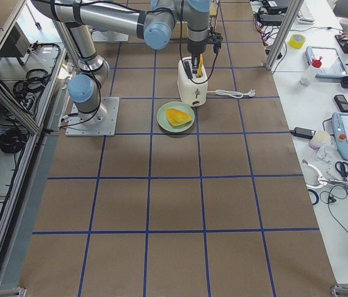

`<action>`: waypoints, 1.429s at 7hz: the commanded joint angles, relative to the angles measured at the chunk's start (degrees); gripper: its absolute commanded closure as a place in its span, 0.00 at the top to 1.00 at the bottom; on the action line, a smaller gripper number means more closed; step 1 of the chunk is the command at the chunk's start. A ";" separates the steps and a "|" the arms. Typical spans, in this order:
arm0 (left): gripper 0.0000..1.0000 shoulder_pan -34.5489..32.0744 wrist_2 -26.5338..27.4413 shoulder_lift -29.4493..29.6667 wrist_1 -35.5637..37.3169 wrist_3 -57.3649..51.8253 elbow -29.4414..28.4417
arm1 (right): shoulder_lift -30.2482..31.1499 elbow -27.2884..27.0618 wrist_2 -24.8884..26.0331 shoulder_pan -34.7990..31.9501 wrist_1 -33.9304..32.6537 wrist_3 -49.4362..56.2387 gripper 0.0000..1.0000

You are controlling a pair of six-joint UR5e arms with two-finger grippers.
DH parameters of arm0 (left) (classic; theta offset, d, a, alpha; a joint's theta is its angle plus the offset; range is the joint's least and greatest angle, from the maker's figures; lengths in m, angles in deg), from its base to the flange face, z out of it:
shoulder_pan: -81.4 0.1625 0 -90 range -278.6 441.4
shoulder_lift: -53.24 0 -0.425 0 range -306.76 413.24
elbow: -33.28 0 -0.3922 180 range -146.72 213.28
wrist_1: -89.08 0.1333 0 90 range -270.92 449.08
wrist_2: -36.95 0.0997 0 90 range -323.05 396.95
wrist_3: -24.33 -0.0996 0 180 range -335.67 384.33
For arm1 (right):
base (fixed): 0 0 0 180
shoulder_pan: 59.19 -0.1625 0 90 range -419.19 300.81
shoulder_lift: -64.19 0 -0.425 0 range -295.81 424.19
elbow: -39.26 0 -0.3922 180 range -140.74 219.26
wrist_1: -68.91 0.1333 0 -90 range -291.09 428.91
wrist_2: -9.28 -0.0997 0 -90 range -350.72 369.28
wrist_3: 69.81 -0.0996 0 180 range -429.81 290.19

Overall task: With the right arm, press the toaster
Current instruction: 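Move the right gripper down beside the toaster toward its lever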

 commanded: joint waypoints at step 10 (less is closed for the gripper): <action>1.00 0.00 -0.08 0.00 0.00 0.00 0.06 | -4.90 -12.59 -8.86 4.36 -12.73 4.17 0.00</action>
